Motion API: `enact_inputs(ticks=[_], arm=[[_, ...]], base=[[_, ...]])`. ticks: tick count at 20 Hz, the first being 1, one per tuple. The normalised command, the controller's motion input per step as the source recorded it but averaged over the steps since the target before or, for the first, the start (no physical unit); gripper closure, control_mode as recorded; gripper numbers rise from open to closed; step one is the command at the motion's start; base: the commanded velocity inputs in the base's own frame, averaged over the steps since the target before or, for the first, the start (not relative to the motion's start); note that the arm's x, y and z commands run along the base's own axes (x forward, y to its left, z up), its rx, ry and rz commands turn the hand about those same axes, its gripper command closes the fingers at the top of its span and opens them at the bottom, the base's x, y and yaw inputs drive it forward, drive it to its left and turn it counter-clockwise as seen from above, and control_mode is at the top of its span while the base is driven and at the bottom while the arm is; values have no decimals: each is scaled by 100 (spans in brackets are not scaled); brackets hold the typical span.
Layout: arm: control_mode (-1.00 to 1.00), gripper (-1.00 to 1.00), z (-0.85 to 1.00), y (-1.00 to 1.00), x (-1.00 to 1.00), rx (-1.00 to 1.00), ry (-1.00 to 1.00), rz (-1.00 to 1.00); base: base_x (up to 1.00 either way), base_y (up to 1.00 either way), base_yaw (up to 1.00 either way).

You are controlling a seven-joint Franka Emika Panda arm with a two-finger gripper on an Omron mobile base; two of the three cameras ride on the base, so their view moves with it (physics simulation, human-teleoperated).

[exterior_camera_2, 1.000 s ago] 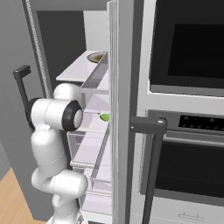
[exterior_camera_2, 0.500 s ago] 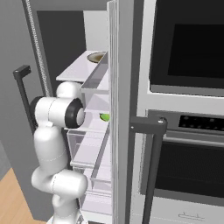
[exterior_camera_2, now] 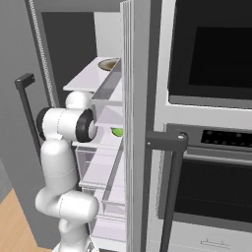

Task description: Grab a lemon wedge from the fridge and one ice cube from the ice bowl, and put them in the glass of lemonade.

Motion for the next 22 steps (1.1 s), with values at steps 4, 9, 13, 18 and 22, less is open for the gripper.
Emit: enact_inputs(ticks=[4,9,13,18,22], arm=[[-100,-100,-7,0,0,0,4,0],[-100,100,-2,0,0,0,3,0],[-100,100,-1,0,-3,0,0,0],[-100,100,-22,0,-37,0,-10,0],[-100,100,-53,0,-72,0,-15,0]], base=[[0,0,0],[0,0,0],[0,0,0],[0,0,0],[0,0,0]])
